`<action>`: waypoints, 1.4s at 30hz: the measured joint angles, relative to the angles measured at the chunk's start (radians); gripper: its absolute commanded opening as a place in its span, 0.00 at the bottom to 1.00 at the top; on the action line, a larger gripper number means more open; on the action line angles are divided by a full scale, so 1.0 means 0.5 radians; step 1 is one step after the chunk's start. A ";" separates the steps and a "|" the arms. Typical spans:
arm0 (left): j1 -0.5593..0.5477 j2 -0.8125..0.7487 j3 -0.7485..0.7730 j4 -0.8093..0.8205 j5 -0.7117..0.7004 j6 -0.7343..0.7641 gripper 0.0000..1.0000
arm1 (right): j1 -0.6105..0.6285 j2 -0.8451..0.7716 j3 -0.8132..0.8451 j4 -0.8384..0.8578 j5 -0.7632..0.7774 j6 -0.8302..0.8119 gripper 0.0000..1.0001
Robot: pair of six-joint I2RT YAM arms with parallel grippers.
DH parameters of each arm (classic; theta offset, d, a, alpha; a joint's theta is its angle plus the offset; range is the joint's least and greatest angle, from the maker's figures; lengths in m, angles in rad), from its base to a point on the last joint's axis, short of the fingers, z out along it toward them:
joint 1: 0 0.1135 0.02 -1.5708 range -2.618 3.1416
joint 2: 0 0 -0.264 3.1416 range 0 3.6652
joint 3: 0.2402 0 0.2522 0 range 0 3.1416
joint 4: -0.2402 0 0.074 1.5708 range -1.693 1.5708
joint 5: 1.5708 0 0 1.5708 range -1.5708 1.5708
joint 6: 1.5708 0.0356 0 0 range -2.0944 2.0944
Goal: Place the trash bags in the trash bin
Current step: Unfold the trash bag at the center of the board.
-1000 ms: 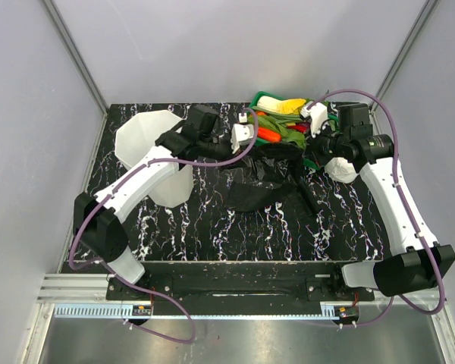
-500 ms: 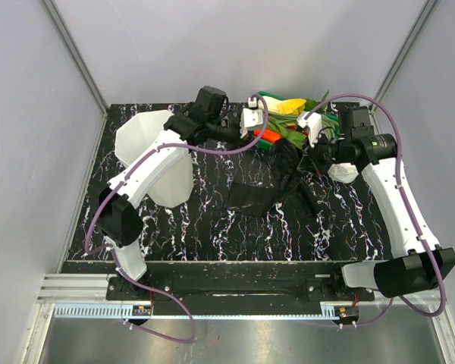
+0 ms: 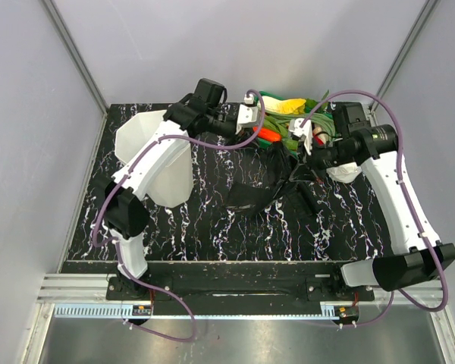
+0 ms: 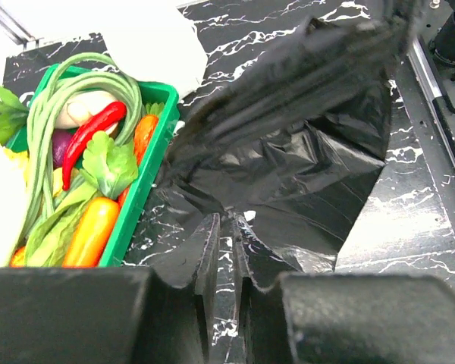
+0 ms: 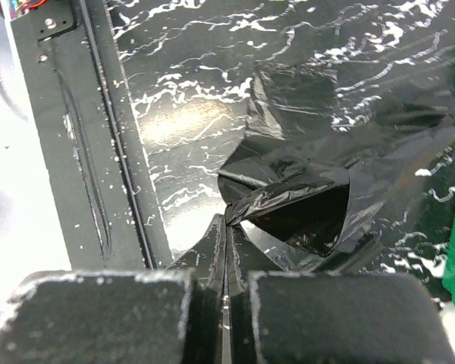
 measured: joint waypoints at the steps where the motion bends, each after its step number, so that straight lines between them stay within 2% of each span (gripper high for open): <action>1: -0.005 0.017 0.023 -0.005 0.005 0.003 0.17 | 0.034 0.011 0.003 -0.013 0.003 -0.011 0.00; 12: -0.031 0.065 0.096 -0.031 0.103 0.116 0.23 | 0.240 0.078 0.095 -0.056 0.018 -0.089 0.00; 28: -0.045 0.068 0.085 -0.140 0.086 0.388 0.25 | 0.267 0.079 0.100 -0.056 0.034 -0.097 0.00; 32: -0.040 0.068 0.065 -0.151 0.077 0.415 0.29 | 0.267 0.079 0.100 -0.056 0.062 -0.097 0.00; 35: -0.031 0.068 0.061 -0.153 0.073 0.423 0.36 | 0.267 0.078 0.094 -0.056 0.070 -0.096 0.00; 42: -0.021 0.068 0.061 -0.154 0.064 0.426 0.36 | 0.267 0.076 0.092 -0.057 0.071 -0.094 0.00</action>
